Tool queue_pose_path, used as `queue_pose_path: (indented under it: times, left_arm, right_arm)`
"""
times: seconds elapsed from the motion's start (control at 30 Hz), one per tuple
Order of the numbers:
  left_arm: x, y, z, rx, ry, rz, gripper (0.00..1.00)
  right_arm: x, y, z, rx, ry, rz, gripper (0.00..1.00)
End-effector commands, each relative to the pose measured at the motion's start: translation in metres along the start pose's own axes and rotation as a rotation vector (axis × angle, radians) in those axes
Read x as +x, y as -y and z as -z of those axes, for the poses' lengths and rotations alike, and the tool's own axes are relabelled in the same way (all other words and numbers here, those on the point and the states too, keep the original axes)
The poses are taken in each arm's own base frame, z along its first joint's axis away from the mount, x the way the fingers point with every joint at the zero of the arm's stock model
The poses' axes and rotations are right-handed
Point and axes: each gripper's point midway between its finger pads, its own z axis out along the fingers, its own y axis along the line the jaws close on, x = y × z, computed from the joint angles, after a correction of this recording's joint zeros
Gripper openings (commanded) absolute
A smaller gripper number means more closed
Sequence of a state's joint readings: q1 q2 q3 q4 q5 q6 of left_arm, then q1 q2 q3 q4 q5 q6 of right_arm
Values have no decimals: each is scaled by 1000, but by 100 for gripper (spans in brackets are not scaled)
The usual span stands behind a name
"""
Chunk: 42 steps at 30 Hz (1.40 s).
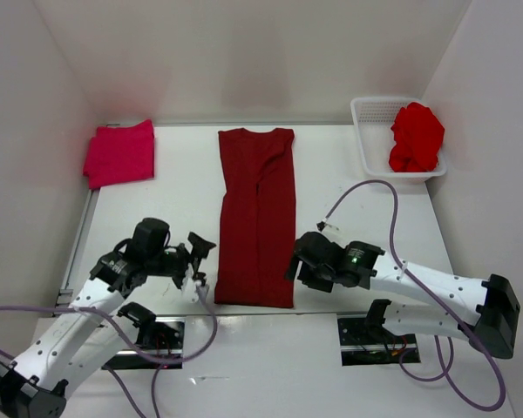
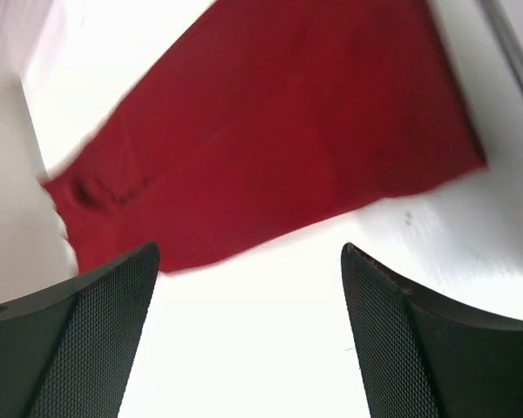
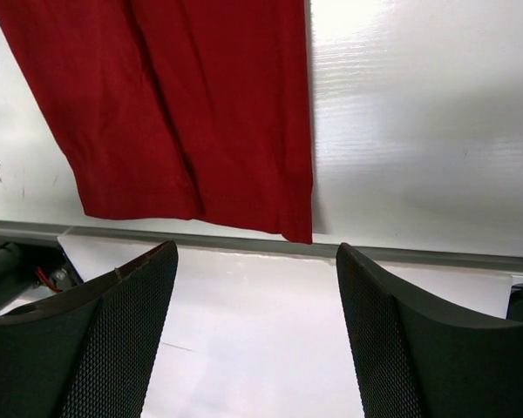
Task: Fold and stack the t-shirts
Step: Grab the bottom of the folded rectangular tshirt with both arms
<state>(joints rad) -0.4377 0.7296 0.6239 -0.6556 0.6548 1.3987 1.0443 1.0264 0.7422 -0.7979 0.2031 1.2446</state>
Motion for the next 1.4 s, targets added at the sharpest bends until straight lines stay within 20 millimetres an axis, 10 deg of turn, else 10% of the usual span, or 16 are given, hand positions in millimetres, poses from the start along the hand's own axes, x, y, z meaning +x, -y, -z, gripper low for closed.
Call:
queue_pose_path:
  times: [0.0,0.4,0.7,1.37]
  left_arm:
    - [-13,17,-9,96,69,-397,91]
    - [-37,118,-38,339,210,-821,75]
    - [-6,124,-64,465,107,-777,66]
    - [2,116,-73,435,40,-646,44]
  right_arm:
    - [-5,3,-1,-2,29,-24,78]
    - [22,26,-29,140,-85,-42,78]
    - [41,33,-49,194,-172,-14,56]
    - [65,22,-75,128,-288,62,53]
